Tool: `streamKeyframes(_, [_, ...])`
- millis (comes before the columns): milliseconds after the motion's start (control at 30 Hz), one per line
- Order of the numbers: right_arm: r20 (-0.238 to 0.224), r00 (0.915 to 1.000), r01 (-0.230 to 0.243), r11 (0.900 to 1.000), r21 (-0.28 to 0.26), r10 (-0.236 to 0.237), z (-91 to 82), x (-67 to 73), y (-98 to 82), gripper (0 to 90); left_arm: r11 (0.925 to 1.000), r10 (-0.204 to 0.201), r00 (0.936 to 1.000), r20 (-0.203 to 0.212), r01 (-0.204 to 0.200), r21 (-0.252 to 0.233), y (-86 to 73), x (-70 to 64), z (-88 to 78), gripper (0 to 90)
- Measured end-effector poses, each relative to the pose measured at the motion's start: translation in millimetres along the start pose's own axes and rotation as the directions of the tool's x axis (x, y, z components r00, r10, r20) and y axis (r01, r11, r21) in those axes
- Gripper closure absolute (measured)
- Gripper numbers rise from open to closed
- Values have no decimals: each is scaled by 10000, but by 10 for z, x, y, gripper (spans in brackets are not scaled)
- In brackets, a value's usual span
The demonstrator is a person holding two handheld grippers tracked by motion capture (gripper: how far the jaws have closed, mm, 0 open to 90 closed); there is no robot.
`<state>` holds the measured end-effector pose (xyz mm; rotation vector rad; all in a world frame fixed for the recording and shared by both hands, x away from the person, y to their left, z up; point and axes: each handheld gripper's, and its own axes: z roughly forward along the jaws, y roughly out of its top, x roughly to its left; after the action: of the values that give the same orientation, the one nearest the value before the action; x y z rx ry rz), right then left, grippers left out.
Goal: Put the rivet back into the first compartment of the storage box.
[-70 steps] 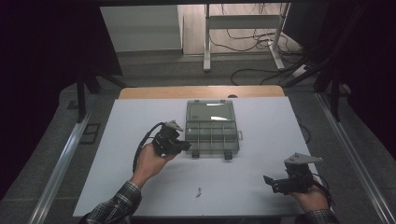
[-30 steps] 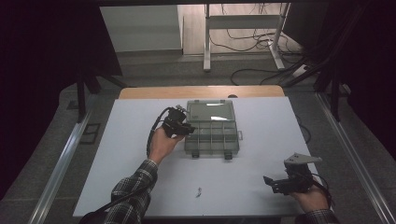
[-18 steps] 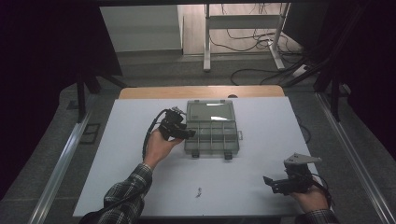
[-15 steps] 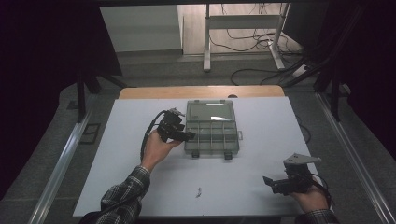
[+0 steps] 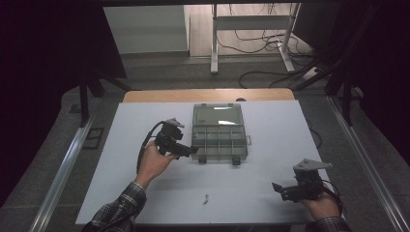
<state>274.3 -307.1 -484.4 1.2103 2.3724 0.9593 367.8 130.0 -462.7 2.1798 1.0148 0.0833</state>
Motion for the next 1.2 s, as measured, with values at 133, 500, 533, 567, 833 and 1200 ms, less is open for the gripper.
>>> streamKeyframes(133, [3,10000,11,10000,12,-11,1,2,0,0,9993,366,9993,-115,-365,81,-85,-61,-48,60])
streamKeyframes(500, [-32,10000,53,10000,25,-53,3,4,-1,0,9964,841,9964,-121,-842,-83,-320,-206,-155,1])
streamKeyframes(533, [-32,10000,53,10000,25,-53,3,4,-1,0,9963,853,9963,-133,-854,-102,-330,-212,-163,1])
streamKeyframes(567, [-32,10000,54,10000,27,-54,3,5,-1,0,9960,865,9962,-142,-867,-192,-358,-227,-183,0])
streamKeyframes(833, [-45,10000,81,10000,25,-81,4,8,-1,0,9956,878,9961,-60,-879,-326,-553,-287,-232,0])
streamKeyframes(1200, [-64,9999,114,9999,21,-114,1,9,-2,0,9947,922,9955,236,-910,-482,-683,-403,-294,0])
